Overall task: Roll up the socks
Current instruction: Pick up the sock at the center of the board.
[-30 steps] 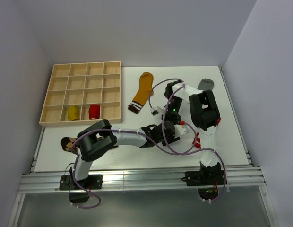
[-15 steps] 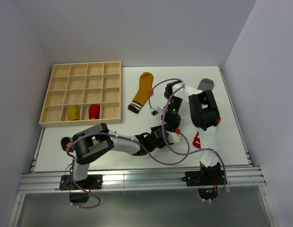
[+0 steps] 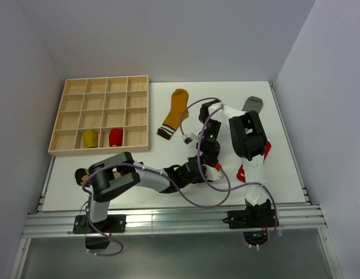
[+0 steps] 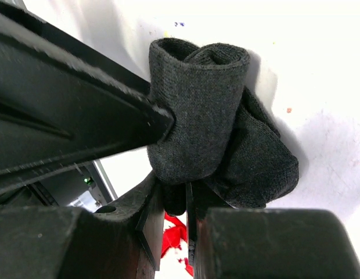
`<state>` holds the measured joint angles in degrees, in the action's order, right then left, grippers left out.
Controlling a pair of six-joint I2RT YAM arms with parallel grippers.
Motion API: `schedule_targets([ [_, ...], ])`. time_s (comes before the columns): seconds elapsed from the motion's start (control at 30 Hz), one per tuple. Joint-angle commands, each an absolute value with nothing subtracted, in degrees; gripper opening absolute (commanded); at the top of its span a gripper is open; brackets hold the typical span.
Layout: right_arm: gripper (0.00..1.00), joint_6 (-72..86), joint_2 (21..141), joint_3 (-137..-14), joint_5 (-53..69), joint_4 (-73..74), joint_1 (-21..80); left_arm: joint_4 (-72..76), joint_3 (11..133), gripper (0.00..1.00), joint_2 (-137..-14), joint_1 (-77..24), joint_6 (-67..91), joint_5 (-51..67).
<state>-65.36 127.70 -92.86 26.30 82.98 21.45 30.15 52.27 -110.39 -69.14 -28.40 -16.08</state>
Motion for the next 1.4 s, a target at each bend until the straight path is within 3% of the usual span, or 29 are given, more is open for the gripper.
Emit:
schedule_targets([
  [0.0, 0.10, -66.1, 130.5, -94.2, 26.5, 82.8, 23.0, 29.3, 55.1, 0.66, -109.5, -68.5, -28.5, -11.1],
  [0.6, 0.10, -66.9, 130.4, -93.9, 27.7, 82.9, 24.0, 11.5, 66.3, 0.60, -116.2, -63.2, -19.7, 3.1],
  [0.7, 0.10, -67.5, 130.1, -93.3, 28.2, 82.8, 24.1, 7.4, 68.2, 0.53, -117.4, -63.0, -18.1, 4.8],
  [0.8, 0.10, -67.6, 130.1, -92.9, 28.3, 82.9, 24.0, 4.1, 69.8, 0.40, -118.8, -62.7, -16.7, 6.6],
  [1.03, 0.20, -67.2, 128.8, -93.0, 31.1, 82.7, 23.8, 0.2, 70.6, 0.02, -120.5, -62.1, -12.9, 11.1],
  [1.1, 0.27, -66.4, 128.2, -94.5, 33.0, 82.8, 23.2, 0.2, 69.9, 0.00, -120.4, -62.1, -12.1, 12.3],
  [1.37, 0.34, -59.5, 123.0, -102.5, 42.7, 82.7, 15.9, -4.0, 70.1, 0.00, -120.8, -62.1, -8.3, 13.5],
])
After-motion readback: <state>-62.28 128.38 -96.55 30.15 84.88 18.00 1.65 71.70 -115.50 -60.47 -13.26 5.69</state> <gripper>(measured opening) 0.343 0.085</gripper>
